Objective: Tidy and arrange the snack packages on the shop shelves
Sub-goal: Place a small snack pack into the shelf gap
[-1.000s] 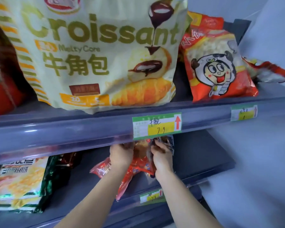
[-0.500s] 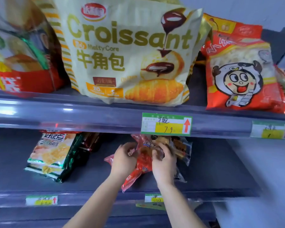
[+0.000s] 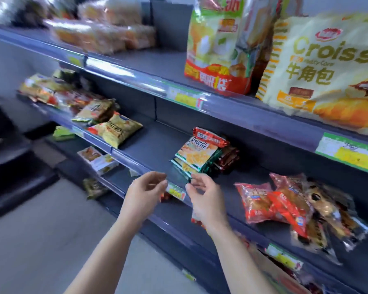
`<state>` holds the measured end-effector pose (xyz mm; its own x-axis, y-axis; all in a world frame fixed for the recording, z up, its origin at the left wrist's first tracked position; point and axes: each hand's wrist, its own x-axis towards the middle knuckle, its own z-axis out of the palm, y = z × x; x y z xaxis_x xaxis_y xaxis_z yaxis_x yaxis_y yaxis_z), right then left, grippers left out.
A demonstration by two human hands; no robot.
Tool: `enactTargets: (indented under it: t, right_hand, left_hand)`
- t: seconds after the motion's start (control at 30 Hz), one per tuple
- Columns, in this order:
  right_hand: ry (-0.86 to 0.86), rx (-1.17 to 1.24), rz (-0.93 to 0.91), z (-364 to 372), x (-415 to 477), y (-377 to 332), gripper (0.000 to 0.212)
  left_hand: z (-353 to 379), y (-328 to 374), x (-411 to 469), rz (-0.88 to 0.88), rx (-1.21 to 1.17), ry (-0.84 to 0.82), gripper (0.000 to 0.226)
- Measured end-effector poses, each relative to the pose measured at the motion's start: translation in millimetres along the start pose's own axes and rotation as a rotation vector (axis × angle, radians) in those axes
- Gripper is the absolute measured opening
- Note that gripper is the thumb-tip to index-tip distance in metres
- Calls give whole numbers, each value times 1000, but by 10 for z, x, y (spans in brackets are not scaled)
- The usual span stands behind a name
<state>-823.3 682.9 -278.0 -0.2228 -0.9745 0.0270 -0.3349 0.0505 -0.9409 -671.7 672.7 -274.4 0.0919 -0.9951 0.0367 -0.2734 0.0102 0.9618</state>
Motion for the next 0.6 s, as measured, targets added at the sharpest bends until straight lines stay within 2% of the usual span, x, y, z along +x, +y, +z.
enactTargets:
  t: [0.3, 0.43, 0.6]
  right_hand:
    - [-212, -45, -177, 1578, 115, -659, 23]
    - [-276, -55, -220, 2343, 327, -916, 26]
    - [-322, -53, -222, 3109, 626, -1168, 24]
  left_hand:
    - [-1723, -463, 124, -47, 275, 394, 12]
    - [-2401, -747, 388, -47, 339, 499, 15]
    - [-3076, -1006, 821, -60, 444, 552, 16]
